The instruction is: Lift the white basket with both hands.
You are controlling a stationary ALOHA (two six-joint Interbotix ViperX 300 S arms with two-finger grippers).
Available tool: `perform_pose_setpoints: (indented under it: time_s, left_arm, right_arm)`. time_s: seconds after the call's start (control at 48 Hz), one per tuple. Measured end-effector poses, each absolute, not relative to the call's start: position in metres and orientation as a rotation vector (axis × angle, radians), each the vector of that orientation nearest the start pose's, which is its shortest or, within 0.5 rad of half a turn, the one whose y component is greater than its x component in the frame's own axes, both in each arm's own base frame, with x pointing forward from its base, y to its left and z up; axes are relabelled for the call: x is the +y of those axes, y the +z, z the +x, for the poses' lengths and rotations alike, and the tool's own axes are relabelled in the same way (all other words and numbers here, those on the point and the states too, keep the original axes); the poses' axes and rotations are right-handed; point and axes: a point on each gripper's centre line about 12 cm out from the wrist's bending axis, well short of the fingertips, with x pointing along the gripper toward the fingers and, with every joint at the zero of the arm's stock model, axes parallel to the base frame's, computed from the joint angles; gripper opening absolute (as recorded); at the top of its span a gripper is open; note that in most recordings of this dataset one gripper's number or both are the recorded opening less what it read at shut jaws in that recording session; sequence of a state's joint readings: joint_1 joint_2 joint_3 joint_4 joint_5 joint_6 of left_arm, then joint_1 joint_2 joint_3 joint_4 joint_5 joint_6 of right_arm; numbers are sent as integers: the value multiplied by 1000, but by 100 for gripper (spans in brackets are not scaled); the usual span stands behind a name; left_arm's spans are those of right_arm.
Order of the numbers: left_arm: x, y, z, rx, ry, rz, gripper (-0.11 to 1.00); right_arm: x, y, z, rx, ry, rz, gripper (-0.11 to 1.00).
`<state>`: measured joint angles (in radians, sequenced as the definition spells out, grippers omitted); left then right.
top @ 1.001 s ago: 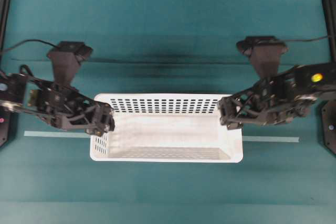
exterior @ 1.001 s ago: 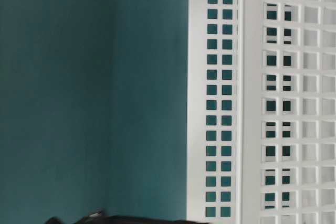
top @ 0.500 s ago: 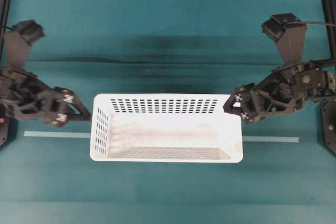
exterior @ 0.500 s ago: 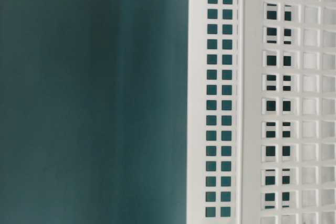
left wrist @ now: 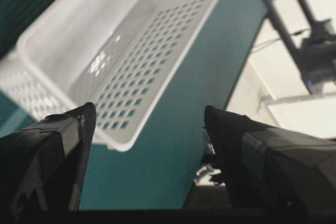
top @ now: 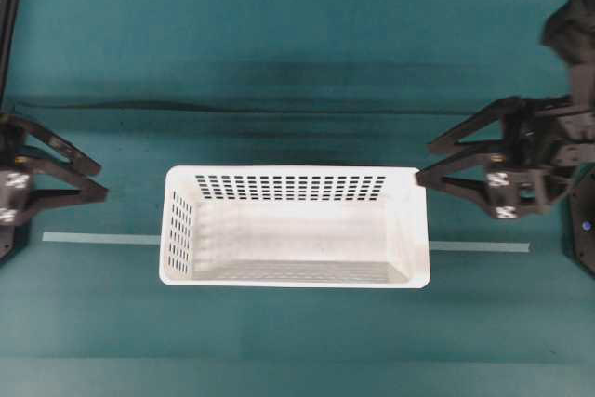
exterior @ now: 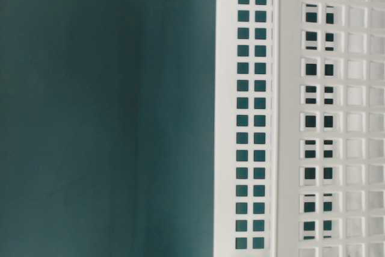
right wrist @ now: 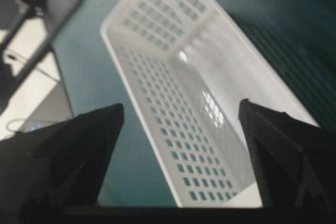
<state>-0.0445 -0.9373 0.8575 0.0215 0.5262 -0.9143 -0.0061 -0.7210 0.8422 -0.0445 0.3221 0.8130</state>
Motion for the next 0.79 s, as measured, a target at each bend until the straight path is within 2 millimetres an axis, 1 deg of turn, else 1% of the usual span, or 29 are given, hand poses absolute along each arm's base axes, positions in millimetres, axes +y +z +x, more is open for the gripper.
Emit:
perform_pose_setpoints:
  time_s: [0.083,0.292,0.396,0.479,0.584,0.792]
  left_arm:
    - [-7,332,194,397,137,-798,86]
    - [-7,350,188,275,55,-642,86]
    - [-7,362,186,194,18,-565,86]
    - [-7,368,184,143,-2,-503,86]
    - [-7,371,183,122,-12,-444,86]
    - [-8,372,182,118,-20,-430,85]
  right_arm:
    - [-3,313,240,370,-157,674,91]
    - [-5,339,209,248,-97,453,91]
    - [-5,348,196,198,-81,394,91]
    - [-5,349,189,178,-72,353,91]
    - [-5,346,184,171,-69,318,91]
    - [-5,342,182,166,-65,295,91]
